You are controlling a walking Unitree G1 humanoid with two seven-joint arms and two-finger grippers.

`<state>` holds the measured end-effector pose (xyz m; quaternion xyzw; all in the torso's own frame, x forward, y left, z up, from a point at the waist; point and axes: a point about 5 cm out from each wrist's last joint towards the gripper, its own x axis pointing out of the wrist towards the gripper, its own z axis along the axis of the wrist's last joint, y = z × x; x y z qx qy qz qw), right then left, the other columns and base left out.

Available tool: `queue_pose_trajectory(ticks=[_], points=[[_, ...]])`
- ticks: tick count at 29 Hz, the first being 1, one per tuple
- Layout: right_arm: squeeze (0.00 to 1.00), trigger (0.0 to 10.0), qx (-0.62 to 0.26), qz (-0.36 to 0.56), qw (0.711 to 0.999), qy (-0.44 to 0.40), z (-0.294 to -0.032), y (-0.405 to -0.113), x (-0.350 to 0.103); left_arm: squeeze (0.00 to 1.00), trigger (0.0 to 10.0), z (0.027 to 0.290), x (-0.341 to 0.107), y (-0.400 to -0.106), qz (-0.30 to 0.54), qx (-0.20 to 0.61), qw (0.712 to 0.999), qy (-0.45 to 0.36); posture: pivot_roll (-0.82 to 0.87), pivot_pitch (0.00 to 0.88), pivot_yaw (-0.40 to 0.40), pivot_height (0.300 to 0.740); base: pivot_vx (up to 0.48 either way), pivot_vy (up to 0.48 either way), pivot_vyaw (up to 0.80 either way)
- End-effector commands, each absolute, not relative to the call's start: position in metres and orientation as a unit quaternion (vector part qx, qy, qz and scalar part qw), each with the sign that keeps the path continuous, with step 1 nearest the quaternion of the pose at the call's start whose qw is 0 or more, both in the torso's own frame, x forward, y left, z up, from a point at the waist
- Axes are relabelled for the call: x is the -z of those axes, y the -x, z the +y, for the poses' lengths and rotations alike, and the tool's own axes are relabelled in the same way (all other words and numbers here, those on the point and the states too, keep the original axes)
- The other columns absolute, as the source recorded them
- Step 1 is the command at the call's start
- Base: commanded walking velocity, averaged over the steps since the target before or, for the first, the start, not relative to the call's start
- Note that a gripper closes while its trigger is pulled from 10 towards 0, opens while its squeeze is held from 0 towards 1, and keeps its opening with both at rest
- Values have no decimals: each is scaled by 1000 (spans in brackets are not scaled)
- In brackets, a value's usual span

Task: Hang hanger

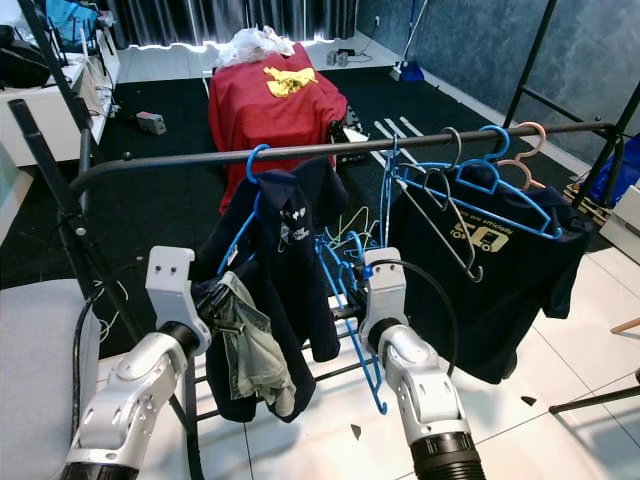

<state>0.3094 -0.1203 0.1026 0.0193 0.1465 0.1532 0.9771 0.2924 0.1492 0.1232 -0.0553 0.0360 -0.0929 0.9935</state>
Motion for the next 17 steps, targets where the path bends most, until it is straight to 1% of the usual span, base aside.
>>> queue_pose_trajectory(ticks=[1, 3, 5, 6, 11, 12, 17], points=[[0, 10000, -155, 146, 977, -17, -122, -308, -101, 0, 10000, 148, -123, -294, 36, 91, 994, 56, 58, 24, -40, 740, 0, 0, 0], [0, 10000, -153, 145, 977, -16, -121, -307, -100, 0, 10000, 146, -123, -294, 38, 94, 993, 58, 62, 31, -28, 740, 0, 0, 0], [0, 10000, -153, 145, 977, -16, -121, -307, -100, 0, 10000, 146, -123, -294, 38, 94, 993, 58, 62, 31, -28, 740, 0, 0, 0], [0, 10000, -153, 145, 977, -18, -120, -306, -100, 0, 10000, 145, -124, -294, 37, 96, 993, 61, 64, 14, -28, 740, 0, 0, 0], [0, 10000, -153, 147, 977, -18, -119, -306, -99, 0, 10000, 146, -123, -294, 37, 97, 993, 62, 58, 24, -34, 740, 0, 0, 0], [0, 10000, -156, 150, 976, -16, -119, -306, -98, 0, 10000, 145, -123, -293, 35, 96, 993, 64, 63, 0, -43, 740, 0, 0, 0], [0, 10000, -158, 151, 976, -16, -119, -306, -98, 0, 10000, 145, -124, -292, 34, 96, 993, 65, 63, 0, -43, 740, 0, 0, 0]])
